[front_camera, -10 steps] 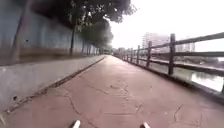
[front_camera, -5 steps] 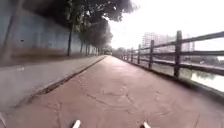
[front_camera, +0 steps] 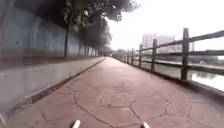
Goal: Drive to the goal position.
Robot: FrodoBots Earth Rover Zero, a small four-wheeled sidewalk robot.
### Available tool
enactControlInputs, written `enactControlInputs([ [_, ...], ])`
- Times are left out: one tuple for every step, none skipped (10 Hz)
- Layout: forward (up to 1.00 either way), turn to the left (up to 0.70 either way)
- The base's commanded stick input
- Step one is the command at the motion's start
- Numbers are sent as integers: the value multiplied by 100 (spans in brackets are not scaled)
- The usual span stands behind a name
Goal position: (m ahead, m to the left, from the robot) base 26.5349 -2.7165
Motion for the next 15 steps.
enactControlInputs([
  [70, 0],
  [70, 0],
  [70, 0],
  [70, 0],
  [70, 0],
  [70, 0],
  [70, 0],
  [70, 0],
  [70, 0],
  [70, 0],
  [70, 0],
  [70, 0],
  [70, 0],
  [70, 0],
  [70, 0],
])
